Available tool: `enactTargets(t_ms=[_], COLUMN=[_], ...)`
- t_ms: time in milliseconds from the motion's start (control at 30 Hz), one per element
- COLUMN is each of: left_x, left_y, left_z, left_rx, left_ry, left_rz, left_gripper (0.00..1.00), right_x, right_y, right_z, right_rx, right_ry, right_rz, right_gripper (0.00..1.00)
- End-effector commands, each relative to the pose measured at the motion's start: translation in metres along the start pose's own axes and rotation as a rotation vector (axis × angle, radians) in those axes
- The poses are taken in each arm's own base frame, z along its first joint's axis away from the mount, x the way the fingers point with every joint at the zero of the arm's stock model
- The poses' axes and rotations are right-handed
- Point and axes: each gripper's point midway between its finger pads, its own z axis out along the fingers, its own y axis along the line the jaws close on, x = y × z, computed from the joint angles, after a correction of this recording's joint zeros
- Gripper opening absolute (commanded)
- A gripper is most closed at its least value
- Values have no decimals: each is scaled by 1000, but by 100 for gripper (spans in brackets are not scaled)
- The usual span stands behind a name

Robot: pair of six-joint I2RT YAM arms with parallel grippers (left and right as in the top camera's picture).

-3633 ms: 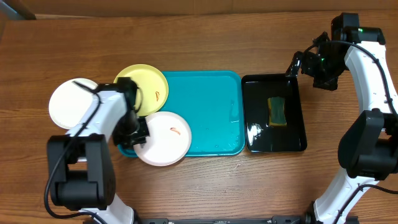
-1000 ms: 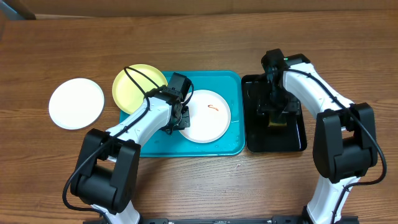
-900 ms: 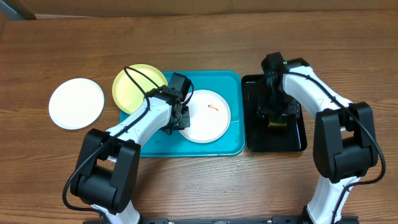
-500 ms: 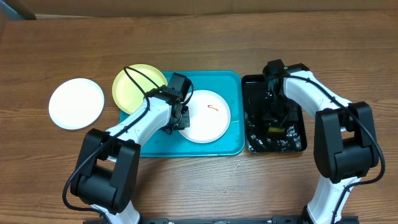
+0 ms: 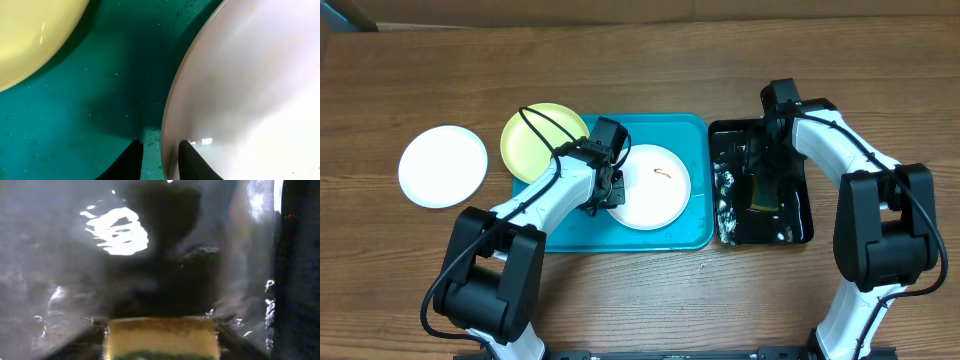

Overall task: Clean dirty plates on tray and stack at the side
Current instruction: 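Grasp the sponge with the right gripper and lift it from black tray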

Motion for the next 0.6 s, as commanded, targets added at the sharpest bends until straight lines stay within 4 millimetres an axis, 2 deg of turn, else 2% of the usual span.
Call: enactTargets(t_ms=[0,67,100,133,200,267,367,433,533,567], left_x=[1,1,1,1,0,-2,-4,-4,-4,-4], left_y=[5,6,6,6,7,11,14,14,13,13], left_z=[5,5,5,5,5,4,4,4,4,4], left_rx=[-23,-25,-25,-26,-35,-55,-72,-72,-71,-70], left_ry=[3,2,2,2,-2,-12,-21,-21,-22,-24], left_rz=[2,3,9,16,25,25,25,25,24,24], left_gripper=[26,27,27,30,35,36,35,33,27,25], right_x=[-5,-3,-2,0,0,0,6,16,30,34], right_y=[15,16,16,16,15,15,13,10,5,5], right_z=[-10,-10,-10,-10,-10,-13,-18,-19,-20,-21], right_rx=[-71,-79,-78,-75,-74,-72,-63,-50,-32,-27], right_ry=[-23,-15,-11,-4,-2,4,34,76,135,149], right_rz=[-4,-4,-4,-4,-12,-15,-13,-11,-9,-9], right_gripper=[4,4,18,29,30,31,57,66,66,62])
